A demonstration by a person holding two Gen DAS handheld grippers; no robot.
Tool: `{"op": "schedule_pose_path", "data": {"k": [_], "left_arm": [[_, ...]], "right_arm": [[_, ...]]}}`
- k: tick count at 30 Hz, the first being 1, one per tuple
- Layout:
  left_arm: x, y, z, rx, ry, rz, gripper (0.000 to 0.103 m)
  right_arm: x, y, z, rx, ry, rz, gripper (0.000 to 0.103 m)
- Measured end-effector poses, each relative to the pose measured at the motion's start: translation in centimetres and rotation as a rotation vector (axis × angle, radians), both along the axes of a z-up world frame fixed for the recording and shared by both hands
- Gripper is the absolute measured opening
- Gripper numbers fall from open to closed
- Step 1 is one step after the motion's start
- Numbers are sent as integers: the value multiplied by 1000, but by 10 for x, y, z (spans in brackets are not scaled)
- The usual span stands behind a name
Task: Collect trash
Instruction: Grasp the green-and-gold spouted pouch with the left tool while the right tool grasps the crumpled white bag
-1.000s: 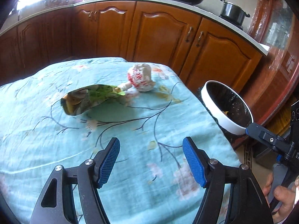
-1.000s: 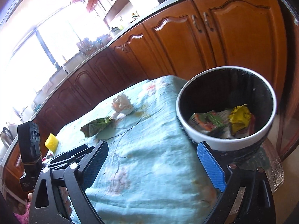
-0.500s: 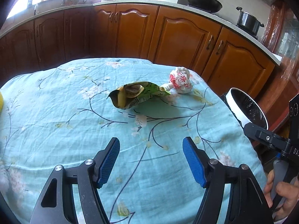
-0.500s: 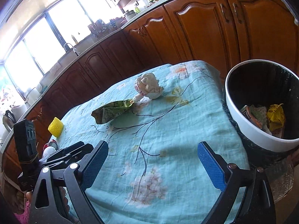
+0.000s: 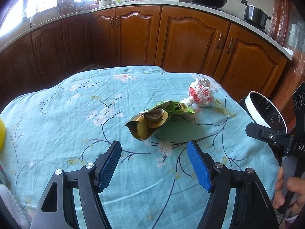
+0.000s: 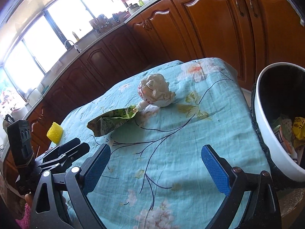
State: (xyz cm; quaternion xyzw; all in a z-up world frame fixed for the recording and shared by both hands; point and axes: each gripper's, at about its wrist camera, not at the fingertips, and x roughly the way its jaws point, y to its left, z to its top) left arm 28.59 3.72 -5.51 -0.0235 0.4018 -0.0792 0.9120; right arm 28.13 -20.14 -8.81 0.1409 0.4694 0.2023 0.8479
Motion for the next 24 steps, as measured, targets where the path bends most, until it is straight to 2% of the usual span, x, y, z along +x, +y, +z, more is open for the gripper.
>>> {"op": "schedule_pose_path", "data": {"k": [7, 13, 17, 19, 21, 22, 24], "left_arm": [[36, -7, -4, 58, 6, -26, 74], [59, -8, -12, 66, 18, -48, 74], [72, -8, -18, 61, 29, -50, 73], [75, -9, -20, 59, 35, -59, 70], [77, -13, -23, 60, 37, -75, 56], [77, -16, -24, 63, 43, -88, 46], [76, -21, -25, 81, 37, -102, 45]], "right_arm": [[39, 9, 0, 11, -5, 9, 97], [76, 24, -5, 24, -12, 33, 97], [97, 30, -17, 13, 21, 42, 95], [103, 33, -22, 20, 37, 49, 85], [105, 34, -26, 19, 53, 54, 56], [105, 34, -27, 20, 57, 54, 52], [101, 30, -25, 21, 46, 48, 31]]}}
